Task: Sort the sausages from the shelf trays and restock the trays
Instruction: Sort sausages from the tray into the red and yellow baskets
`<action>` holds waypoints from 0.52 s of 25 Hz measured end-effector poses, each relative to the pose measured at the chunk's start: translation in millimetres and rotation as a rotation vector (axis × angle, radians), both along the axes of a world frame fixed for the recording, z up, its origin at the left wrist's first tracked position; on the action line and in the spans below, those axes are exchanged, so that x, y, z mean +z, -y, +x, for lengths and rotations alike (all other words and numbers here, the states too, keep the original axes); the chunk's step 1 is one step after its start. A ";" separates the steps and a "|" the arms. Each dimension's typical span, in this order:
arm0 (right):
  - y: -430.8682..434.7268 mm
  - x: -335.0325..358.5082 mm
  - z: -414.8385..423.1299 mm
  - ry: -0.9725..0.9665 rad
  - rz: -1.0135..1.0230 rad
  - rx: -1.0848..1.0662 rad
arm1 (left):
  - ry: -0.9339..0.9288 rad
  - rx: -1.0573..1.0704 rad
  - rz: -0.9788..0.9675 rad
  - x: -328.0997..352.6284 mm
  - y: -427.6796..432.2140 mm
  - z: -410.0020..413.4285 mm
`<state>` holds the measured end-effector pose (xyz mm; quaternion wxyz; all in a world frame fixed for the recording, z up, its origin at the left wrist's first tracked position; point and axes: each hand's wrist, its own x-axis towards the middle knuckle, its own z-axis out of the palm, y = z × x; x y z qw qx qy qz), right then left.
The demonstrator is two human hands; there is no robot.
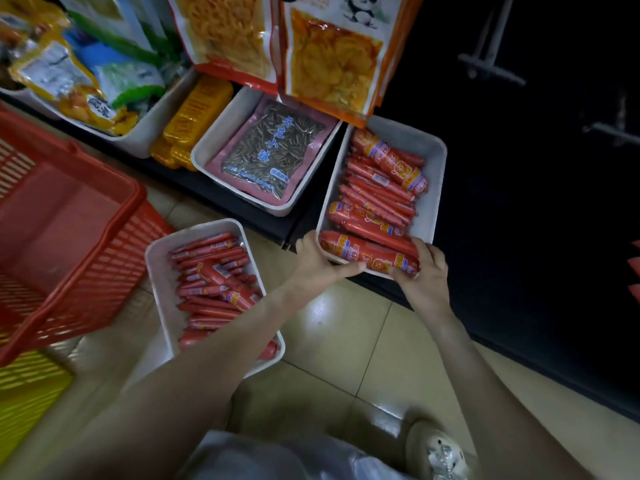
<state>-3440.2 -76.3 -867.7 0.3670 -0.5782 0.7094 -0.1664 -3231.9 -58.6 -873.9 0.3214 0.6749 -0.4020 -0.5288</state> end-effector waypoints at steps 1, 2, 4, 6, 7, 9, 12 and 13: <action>-5.7 1.1 -6.5 0.031 0.010 -0.020 | -0.010 -0.051 -0.019 1.0 -9.3 -0.9; -13.5 3.0 -12.6 0.057 0.022 -0.041 | -0.046 -0.098 -0.028 4.9 -18.6 -2.2; -28.5 7.2 -19.6 0.077 0.035 -0.060 | -0.089 -0.177 0.004 7.9 -28.3 1.4; -31.1 12.5 -21.3 0.094 0.028 -0.099 | 0.057 -0.191 0.082 6.9 -17.2 6.4; -24.5 14.5 -20.9 0.119 0.017 -0.138 | 0.157 -0.179 0.134 6.8 -3.9 7.2; 0.9 14.8 -18.8 0.183 0.004 -0.248 | 0.155 -0.116 0.191 9.3 27.2 4.1; 55.5 3.4 -22.8 0.373 0.066 -0.426 | -0.071 0.036 0.101 4.4 67.7 -6.4; 72.1 -3.7 -26.6 0.450 0.109 -0.420 | -0.149 0.077 0.068 -4.6 77.1 -8.2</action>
